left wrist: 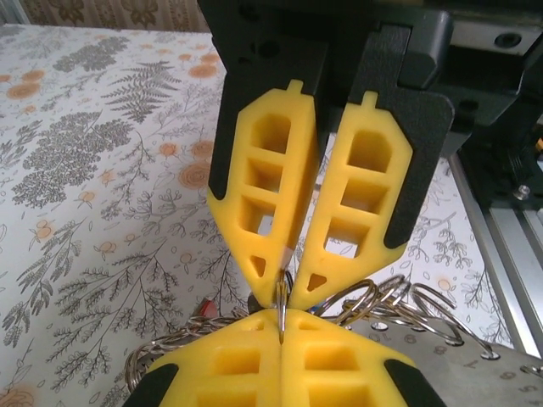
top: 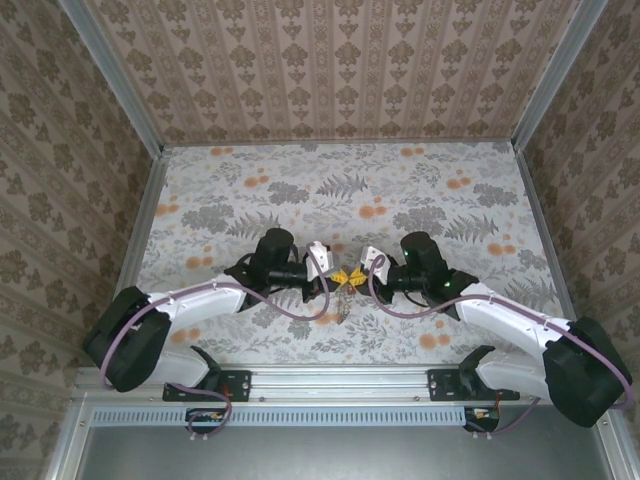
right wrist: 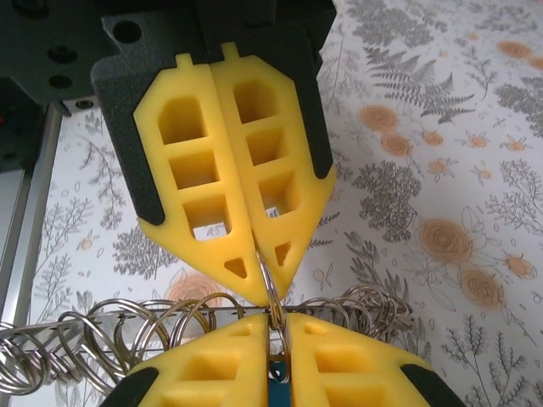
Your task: Put the keys on the keyring
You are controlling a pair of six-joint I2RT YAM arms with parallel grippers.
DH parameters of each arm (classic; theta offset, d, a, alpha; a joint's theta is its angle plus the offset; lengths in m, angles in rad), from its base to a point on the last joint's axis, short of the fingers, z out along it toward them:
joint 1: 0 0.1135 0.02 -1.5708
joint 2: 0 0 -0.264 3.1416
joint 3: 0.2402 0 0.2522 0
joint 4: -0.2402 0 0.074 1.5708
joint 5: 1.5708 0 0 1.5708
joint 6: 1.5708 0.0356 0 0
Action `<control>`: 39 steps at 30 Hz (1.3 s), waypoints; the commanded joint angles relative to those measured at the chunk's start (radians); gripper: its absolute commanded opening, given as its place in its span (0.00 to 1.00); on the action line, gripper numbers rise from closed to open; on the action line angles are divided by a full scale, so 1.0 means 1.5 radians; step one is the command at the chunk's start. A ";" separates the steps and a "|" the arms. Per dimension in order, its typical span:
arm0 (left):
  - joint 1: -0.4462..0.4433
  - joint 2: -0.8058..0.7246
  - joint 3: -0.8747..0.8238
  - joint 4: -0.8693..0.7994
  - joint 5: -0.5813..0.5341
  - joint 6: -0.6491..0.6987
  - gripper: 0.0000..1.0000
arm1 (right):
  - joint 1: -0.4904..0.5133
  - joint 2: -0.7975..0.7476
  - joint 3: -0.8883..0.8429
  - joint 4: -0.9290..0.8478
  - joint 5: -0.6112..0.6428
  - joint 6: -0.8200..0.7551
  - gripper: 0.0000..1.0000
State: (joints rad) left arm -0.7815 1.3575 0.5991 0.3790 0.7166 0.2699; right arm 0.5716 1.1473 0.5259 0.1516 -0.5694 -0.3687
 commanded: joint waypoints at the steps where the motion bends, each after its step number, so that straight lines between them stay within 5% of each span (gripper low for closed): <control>1: 0.006 -0.008 -0.010 0.160 0.062 -0.066 0.00 | -0.005 -0.002 -0.024 0.091 -0.024 0.053 0.14; 8: 0.010 -0.007 -0.033 0.216 0.071 -0.095 0.00 | -0.013 -0.008 -0.035 0.106 -0.017 0.062 0.02; 21: 0.003 -0.040 0.037 -0.082 0.004 0.061 0.18 | 0.009 -0.020 0.083 -0.158 0.021 -0.072 0.00; 39: -0.018 -0.004 0.105 -0.224 -0.014 0.142 0.20 | 0.036 -0.004 0.118 -0.213 0.032 -0.102 0.00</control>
State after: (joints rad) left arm -0.7982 1.3346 0.7174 0.0971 0.6872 0.4393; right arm 0.6121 1.1343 0.6651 -0.1646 -0.5175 -0.4999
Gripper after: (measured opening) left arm 0.197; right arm 0.067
